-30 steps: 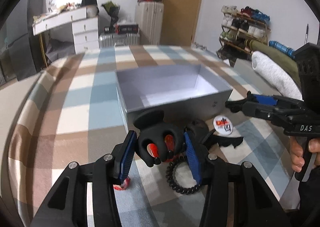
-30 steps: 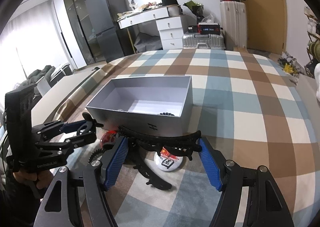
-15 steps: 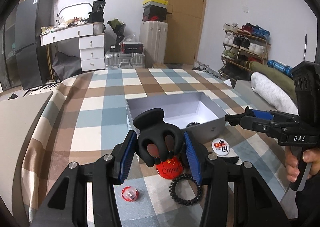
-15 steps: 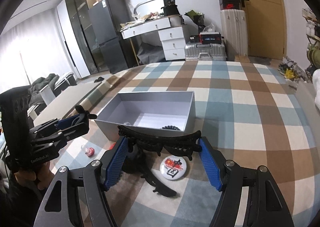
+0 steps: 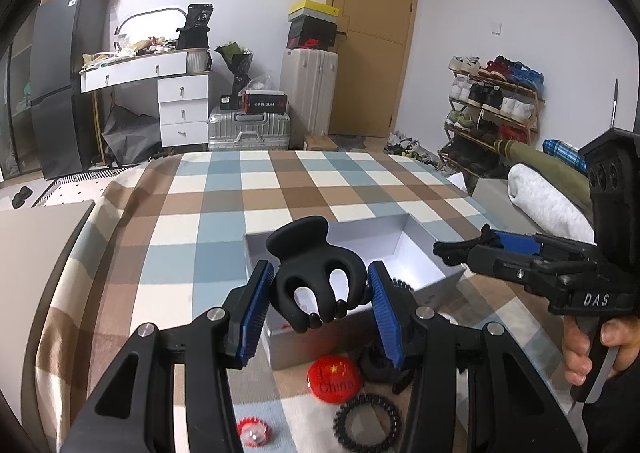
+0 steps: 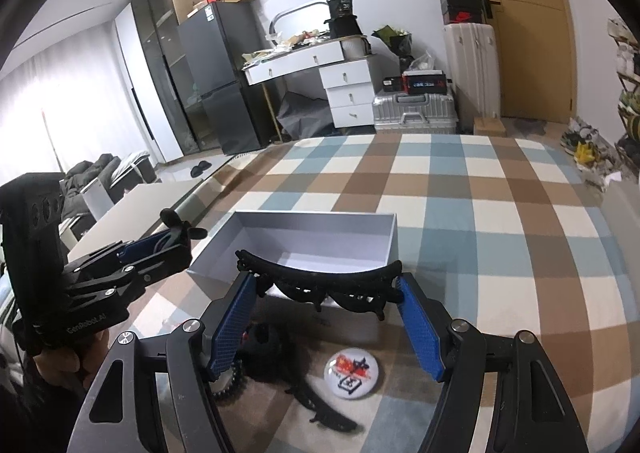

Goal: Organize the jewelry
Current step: 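Lift both black claw clips and carry them over the grey box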

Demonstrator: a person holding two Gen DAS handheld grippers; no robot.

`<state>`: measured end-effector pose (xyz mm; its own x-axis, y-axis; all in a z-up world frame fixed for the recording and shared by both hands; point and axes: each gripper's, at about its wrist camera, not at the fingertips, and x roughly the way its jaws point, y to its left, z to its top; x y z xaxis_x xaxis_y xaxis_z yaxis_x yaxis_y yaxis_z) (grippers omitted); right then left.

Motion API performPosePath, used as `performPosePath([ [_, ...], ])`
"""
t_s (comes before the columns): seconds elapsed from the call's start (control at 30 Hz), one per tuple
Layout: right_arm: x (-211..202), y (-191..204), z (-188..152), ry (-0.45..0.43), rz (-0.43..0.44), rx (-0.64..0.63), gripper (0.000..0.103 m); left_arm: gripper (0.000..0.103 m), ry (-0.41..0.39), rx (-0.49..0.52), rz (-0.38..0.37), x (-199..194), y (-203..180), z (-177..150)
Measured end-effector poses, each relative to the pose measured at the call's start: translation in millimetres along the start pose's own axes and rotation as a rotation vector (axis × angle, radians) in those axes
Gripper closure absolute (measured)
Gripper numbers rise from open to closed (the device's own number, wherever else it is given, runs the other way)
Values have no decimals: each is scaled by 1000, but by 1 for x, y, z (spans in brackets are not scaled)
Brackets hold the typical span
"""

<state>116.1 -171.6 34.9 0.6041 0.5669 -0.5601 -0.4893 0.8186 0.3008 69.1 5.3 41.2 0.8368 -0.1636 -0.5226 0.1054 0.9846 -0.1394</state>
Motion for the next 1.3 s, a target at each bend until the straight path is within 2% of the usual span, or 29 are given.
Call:
performPosePath([
  [0.27, 15, -8, 3, 21, -10, 18, 31, 60, 17, 5, -3, 16, -4, 7],
  [0.67, 35, -13, 5, 45, 1, 17, 32, 60, 65, 21, 30, 41, -8, 4],
  [1.3, 47, -5, 5, 64, -18, -27, 31, 60, 99, 100, 42, 55, -22, -1],
])
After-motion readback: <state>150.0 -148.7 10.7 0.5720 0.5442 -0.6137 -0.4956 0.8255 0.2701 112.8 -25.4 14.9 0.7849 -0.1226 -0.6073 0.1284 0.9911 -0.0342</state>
